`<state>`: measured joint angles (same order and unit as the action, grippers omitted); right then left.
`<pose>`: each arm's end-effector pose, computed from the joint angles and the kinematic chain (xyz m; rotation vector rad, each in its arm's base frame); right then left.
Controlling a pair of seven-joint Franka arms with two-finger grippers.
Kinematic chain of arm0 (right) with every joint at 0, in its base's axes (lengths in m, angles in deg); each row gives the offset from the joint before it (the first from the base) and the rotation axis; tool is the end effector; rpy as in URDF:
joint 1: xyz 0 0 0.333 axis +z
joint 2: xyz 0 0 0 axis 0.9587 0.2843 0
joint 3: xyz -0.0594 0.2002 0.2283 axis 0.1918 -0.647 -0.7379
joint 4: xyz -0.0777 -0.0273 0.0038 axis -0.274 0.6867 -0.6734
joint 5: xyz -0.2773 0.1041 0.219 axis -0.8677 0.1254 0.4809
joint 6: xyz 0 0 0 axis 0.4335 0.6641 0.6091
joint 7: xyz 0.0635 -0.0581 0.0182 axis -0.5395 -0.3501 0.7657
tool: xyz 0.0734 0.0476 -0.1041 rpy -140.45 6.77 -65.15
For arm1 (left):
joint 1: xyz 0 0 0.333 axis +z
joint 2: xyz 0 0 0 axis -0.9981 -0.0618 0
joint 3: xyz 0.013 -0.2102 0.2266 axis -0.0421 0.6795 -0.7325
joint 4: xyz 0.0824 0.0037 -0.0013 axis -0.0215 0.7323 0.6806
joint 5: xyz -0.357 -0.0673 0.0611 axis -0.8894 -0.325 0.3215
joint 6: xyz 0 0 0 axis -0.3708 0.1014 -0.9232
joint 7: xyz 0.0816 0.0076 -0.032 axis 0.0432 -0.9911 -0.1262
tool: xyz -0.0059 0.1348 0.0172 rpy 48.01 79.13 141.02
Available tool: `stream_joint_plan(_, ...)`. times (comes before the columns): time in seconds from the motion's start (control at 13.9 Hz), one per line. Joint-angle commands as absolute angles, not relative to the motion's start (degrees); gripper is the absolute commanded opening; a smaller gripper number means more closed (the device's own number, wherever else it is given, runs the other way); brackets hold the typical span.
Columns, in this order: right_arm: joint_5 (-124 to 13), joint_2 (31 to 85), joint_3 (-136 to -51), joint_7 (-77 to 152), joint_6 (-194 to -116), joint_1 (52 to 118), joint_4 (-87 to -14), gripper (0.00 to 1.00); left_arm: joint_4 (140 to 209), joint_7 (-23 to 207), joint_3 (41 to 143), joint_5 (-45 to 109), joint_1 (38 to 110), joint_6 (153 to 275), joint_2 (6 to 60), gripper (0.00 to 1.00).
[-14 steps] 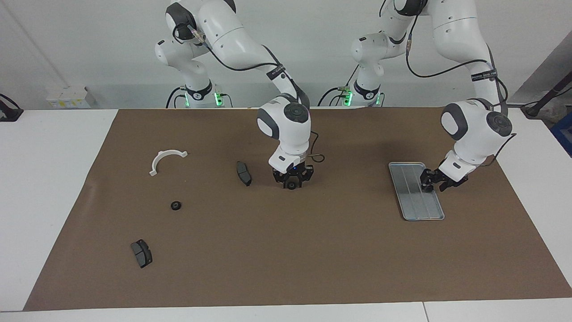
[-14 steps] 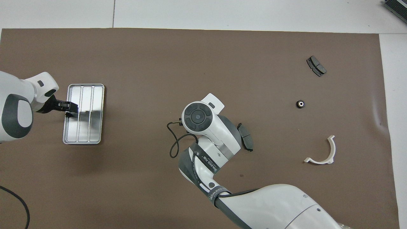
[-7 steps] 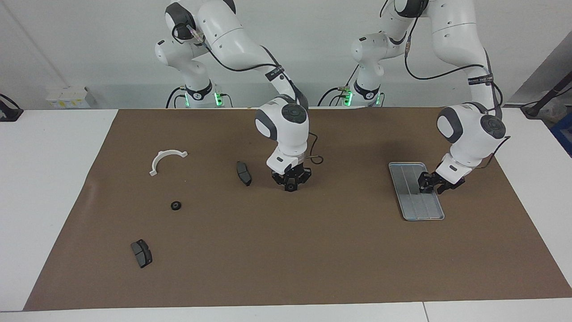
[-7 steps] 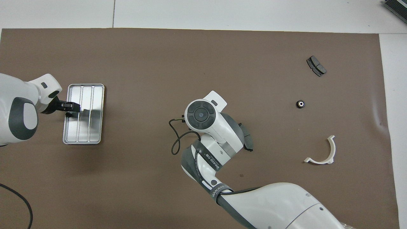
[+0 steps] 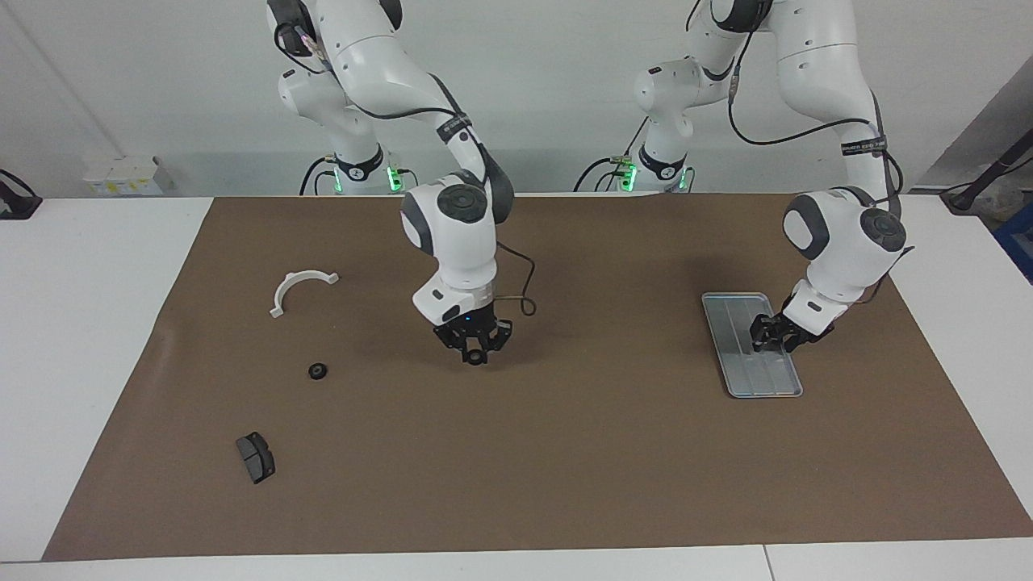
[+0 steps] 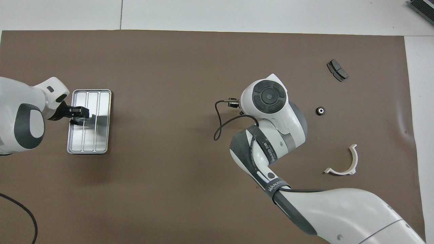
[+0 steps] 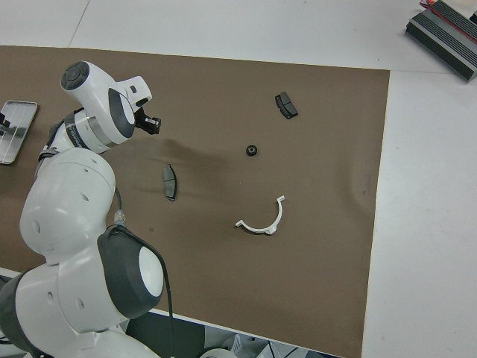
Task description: Place bearing gear from tray to pile
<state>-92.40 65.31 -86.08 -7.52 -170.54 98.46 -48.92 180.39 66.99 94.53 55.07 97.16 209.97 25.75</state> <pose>0.5867 0.2678 0.3276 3.1196 -0.2112 0.2652 0.5812 0.0490 0.2913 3.0906 -0.0894 0.0588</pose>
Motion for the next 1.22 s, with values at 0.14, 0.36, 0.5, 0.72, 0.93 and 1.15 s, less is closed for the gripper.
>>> stream_joint_plan(0.14,-92.6,56.7,-86.8,-1.9,-171.0,93.5,-60.6,0.0,181.1,78.1,94.3,56.0,94.7,211.5,25.9,0.7)
stream_joint_plan(0.36,-92.4,54.9,-86.9,4.2,-171.5,90.0,-65.3,0.0,180.8,81.6,94.3,56.0,93.8,211.2,25.9,0.72)
stream_joint_plan(0.5,-90.8,54.3,-87.0,12.9,-171.1,87.3,-67.2,0.0,180.4,81.9,94.2,55.9,94.0,210.4,25.9,0.72)
stream_joint_plan(0.72,-87.9,53.5,-86.9,19.9,-171.3,85.1,-69.8,0.0,178.7,80.6,94.2,56.0,94.9,206.7,26.6,0.72)
stream_joint_plan(0.93,-87.9,53.2,-86.9,20.1,-171.1,84.8,-70.6,0.46,176.9,80.3,94.1,56.0,95.9,203.1,26.8,0.71)
stream_joint_plan(1.15,-87.8,52.9,-86.8,19.0,-170.9,84.7,-69.2,1.0,177.6,81.0,94.1,56.0,96.4,203.0,27.3,0.71)
